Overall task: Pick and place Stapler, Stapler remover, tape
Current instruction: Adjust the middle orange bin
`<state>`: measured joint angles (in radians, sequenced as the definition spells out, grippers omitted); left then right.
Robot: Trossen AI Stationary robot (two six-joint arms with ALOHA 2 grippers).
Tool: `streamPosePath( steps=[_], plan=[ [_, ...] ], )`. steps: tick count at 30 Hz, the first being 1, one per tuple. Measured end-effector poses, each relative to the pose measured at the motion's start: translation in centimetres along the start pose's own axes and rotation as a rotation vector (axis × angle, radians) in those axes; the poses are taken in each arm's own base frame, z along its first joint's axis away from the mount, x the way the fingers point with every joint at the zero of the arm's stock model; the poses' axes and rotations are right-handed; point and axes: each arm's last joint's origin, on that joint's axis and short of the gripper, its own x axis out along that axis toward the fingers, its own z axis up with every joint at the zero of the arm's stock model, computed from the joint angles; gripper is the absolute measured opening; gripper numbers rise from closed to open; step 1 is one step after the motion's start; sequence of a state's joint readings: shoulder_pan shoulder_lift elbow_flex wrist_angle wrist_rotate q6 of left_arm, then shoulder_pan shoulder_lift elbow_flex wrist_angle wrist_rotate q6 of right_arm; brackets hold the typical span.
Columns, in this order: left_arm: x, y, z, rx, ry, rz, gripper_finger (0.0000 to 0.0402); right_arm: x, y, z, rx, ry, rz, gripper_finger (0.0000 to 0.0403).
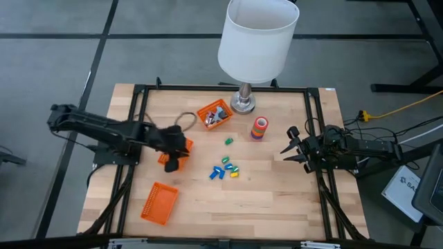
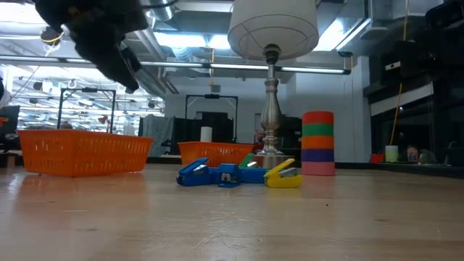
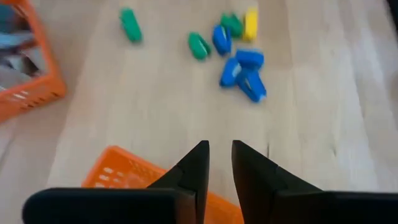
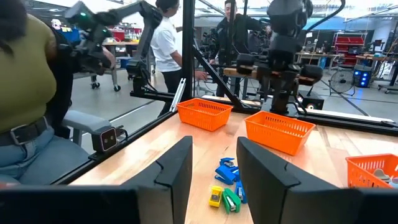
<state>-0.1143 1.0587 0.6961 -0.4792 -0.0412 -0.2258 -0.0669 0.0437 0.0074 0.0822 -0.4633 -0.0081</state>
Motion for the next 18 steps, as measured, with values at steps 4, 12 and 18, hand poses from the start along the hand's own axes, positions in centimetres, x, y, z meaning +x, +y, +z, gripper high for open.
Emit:
streamPosePath(
  steps=[4,12,18],
  plan=[
    [0.3,-0.9,2.4,0.029,0.157,0.026,0.0058,0.0,0.0,0.0,0.0,0.0,0.0,0.0129],
    [1.6,-1.3,3.4,0.005,0.45,0.126,0.003,0.0,0.0,0.0,0.0,0.0,0.0,0.0129],
    [4.2,-1.2,2.3,0.013,0.614,0.164,0.0003,0.0,0.0,0.0,0.0,0.0,0.0,0.0129]
  ],
)
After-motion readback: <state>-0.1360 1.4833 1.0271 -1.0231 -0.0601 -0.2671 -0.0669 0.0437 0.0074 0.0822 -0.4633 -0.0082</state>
